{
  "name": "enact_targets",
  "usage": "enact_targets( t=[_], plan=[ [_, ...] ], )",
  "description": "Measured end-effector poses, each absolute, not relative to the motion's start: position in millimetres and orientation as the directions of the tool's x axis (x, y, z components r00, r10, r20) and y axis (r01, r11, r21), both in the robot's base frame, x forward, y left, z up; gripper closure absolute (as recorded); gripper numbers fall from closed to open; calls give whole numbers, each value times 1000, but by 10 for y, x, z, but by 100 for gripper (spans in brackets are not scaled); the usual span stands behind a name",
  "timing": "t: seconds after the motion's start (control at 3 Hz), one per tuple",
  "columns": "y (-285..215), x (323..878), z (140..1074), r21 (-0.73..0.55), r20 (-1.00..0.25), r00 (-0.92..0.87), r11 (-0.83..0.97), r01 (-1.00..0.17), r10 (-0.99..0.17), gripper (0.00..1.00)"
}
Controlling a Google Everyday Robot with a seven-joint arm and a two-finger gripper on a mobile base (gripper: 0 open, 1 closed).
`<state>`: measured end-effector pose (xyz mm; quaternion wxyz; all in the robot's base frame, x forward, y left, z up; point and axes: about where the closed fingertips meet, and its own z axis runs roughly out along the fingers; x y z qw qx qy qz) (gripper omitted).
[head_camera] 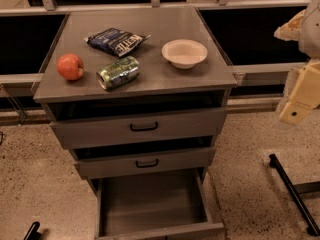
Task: Close bottom drawer
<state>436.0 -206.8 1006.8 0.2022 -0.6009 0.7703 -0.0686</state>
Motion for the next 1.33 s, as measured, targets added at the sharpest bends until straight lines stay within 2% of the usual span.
enact_targets(
  t=[0.33, 1.0, 1.33],
  plan=[
    [-2067, 4360, 10068, -349, -229, -196, 268, -898, -953, 0],
    [-1851, 4135, 9139, -287, -277, -143, 224, -932, -950, 0],
    [-1863, 3969, 8680, -228, -261, -154, 216, -949, -953, 0]
  ],
)
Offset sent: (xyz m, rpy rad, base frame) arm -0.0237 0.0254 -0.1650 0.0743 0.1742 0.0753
